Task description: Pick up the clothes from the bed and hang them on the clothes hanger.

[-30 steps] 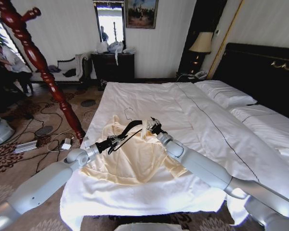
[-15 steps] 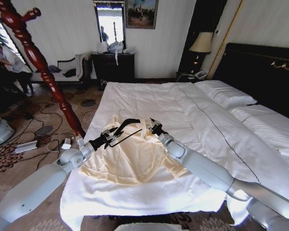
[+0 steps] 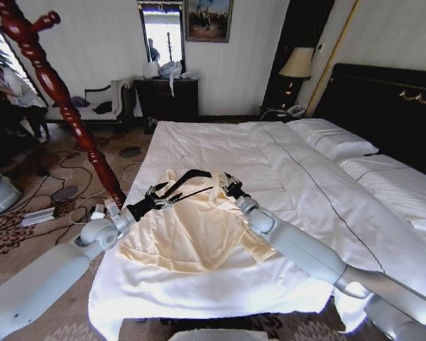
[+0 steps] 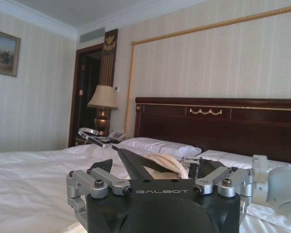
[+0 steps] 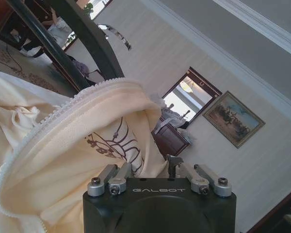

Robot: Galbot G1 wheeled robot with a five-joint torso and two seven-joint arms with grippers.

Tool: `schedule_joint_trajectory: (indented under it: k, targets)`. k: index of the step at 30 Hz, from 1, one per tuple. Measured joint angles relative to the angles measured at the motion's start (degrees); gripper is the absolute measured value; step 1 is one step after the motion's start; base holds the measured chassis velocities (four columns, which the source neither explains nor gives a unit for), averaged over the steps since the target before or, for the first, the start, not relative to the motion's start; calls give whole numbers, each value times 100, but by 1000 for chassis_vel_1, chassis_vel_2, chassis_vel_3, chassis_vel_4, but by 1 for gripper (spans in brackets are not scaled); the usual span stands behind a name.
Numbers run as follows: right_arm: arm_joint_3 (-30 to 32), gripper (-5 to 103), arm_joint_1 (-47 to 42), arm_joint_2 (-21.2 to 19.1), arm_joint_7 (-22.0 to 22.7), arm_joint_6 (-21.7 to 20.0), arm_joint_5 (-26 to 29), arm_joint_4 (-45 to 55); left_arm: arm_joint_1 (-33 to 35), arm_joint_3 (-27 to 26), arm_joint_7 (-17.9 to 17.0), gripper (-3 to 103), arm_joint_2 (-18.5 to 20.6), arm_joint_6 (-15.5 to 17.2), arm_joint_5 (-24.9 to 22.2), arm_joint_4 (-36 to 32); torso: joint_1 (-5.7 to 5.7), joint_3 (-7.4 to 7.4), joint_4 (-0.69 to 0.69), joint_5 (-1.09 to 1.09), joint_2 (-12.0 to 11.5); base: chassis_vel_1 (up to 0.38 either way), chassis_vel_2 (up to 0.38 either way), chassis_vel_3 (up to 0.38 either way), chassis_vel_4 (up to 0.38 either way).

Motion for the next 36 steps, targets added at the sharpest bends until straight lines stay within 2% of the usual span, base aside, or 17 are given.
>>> schedule_joint_trajectory:
  k: [5, 7, 12, 19, 22, 23, 25, 26, 27, 30, 31, 33, 35, 36]
  targets:
    - [99, 26, -64, -28, 30, 3, 4, 14, 144, -131, -12, 100, 133, 4, 9, -241, 0, 0, 2, 0, 0, 0, 0, 0, 0]
    - [146, 20, -97, -53, 44, 2, -12, 14, 215, -212, -56, 100, 154, 3, 9, -358, 0, 0, -1, 0, 0, 0, 0, 0, 0]
    - [183, 19, -122, -67, 70, 2, -52, -15, 380, -339, -137, 100, 180, -16, 37, -519, 0, 0, 0, 0, 0, 0, 0, 0, 0]
    - [252, 19, -170, -67, 131, 8, -217, -48, 595, -595, -297, 100, 111, -61, 88, -419, 0, 0, 0, 0, 0, 0, 0, 0, 0]
    - [302, 19, -233, -79, 147, 79, -438, -133, 782, -839, -593, 100, 21, -81, 84, -192, 0, 0, 0, 0, 0, 0, 0, 0, 0]
    - [337, 19, -268, -85, 148, 143, -592, -188, 831, -952, -861, 100, -55, -80, 42, 13, 0, 0, 1, 0, 0, 0, 0, 0, 0]
    - [352, 19, -282, -86, 148, 176, -659, -213, 830, -983, -971, 100, -96, -78, 2, 137, 0, 0, 2, 0, 0, 0, 0, 0, 0]
    - [371, 19, -297, -89, 149, 229, -760, -248, 789, -997, -1136, 100, -151, -63, -74, 333, 0, 0, 2, -1, 0, 0, 0, 0, 0]
    - [371, 19, -297, -89, 149, 229, -760, -248, 789, -997, -1136, 100, -151, -63, -74, 333, 0, 0, 2, -1, 0, 0, 0, 0, 0]
    - [384, 19, -302, -100, 150, 353, -919, -287, 371, -837, -1448, 100, -320, 78, -380, 1077, 0, 0, 0, 0, 0, 0, 0, 0, 0]
    - [384, 19, -298, -101, 150, 392, -954, -282, 126, -722, -1480, 100, -394, 155, -479, 1428, 0, 1, -1, -2, 0, 0, 0, 0, 0]
    - [379, 19, -291, -98, 150, 408, -967, -269, -5, -661, -1480, 100, -428, 225, -553, 1605, 0, 1, -2, -2, 0, 0, 0, 0, 0]
    - [312, 19, -225, -64, 147, 426, -972, -231, -213, -569, -1449, 100, -474, 418, -740, 1904, 1, 1, -4, -2, 0, 0, 0, 0, 0]
    - [226, 19, -150, -18, 132, 444, -968, -220, -340, -506, -1405, 100, -501, 569, -832, 2109, 0, 1, -1, 0, 0, 0, 0, 0, 0]
